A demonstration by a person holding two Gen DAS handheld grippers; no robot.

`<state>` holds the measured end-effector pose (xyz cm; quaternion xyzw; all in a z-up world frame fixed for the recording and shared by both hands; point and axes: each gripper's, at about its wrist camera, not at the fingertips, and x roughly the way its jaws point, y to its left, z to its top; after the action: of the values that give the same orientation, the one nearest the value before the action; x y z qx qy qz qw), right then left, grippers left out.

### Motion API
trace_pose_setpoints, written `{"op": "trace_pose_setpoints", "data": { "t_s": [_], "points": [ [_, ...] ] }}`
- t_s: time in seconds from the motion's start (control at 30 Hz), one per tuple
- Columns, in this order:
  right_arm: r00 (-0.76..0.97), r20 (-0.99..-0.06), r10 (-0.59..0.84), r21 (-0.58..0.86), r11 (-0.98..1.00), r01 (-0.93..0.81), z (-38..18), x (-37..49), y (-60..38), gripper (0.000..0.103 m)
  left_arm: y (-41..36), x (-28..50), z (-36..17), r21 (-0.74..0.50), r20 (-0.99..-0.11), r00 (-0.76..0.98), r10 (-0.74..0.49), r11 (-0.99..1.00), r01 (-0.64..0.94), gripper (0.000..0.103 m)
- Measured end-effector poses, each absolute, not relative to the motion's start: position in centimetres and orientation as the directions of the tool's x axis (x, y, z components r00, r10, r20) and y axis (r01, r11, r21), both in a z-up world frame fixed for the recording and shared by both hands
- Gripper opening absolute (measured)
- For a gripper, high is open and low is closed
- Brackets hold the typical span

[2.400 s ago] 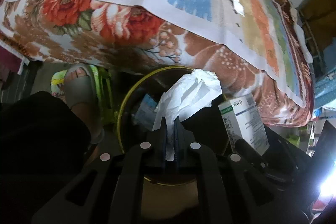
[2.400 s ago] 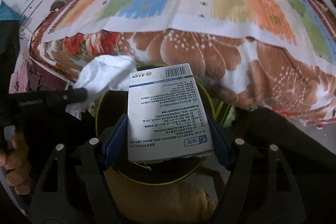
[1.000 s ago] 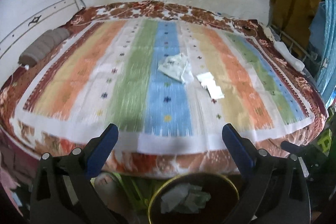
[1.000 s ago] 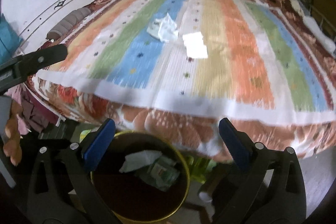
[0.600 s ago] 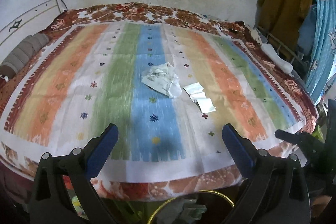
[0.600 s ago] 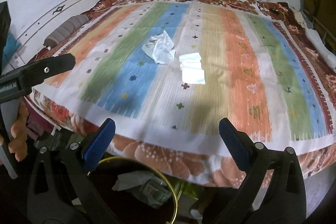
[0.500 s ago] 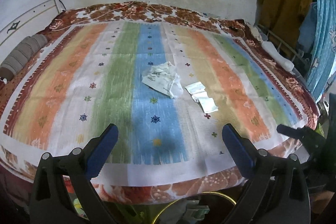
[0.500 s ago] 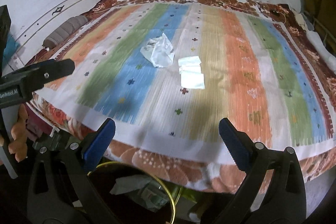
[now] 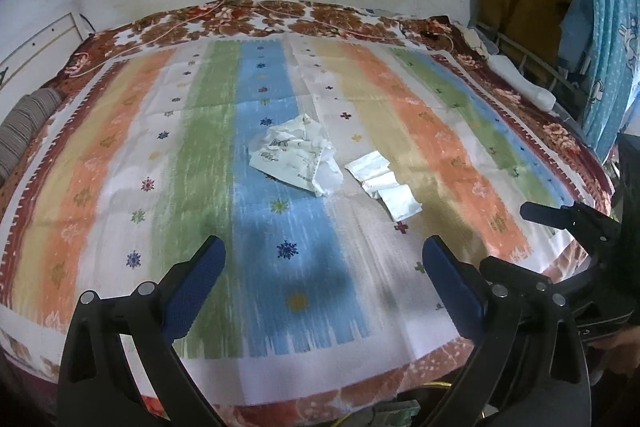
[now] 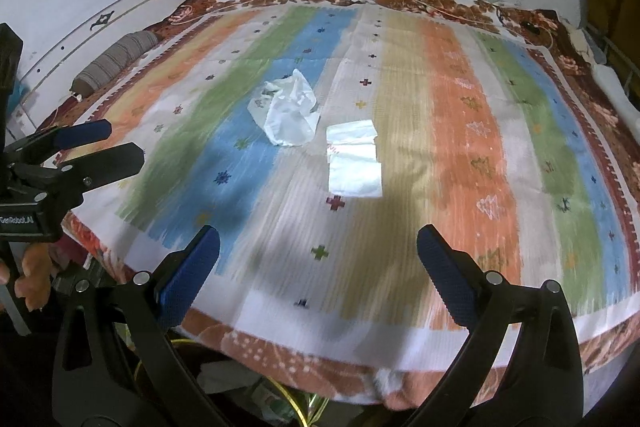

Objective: Collect trash
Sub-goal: 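Move both open tools back over the tissue and plastic bag on the bed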

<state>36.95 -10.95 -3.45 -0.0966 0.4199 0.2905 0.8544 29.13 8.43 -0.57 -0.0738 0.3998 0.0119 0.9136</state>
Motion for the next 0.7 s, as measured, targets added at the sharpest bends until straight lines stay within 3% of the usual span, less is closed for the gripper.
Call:
{"op": "trace_pose_setpoints", "data": {
  "t_s": [0.7],
  "points": [
    [0.441,-0.812,0.381,0.096,0.834,-0.544,-7.8,43.1,-9.3,0.092,10.3,35.9,-3.9,-0.205,-0.787,0.607,-0.111,0.975,-0.087,0.087]
  ]
}}
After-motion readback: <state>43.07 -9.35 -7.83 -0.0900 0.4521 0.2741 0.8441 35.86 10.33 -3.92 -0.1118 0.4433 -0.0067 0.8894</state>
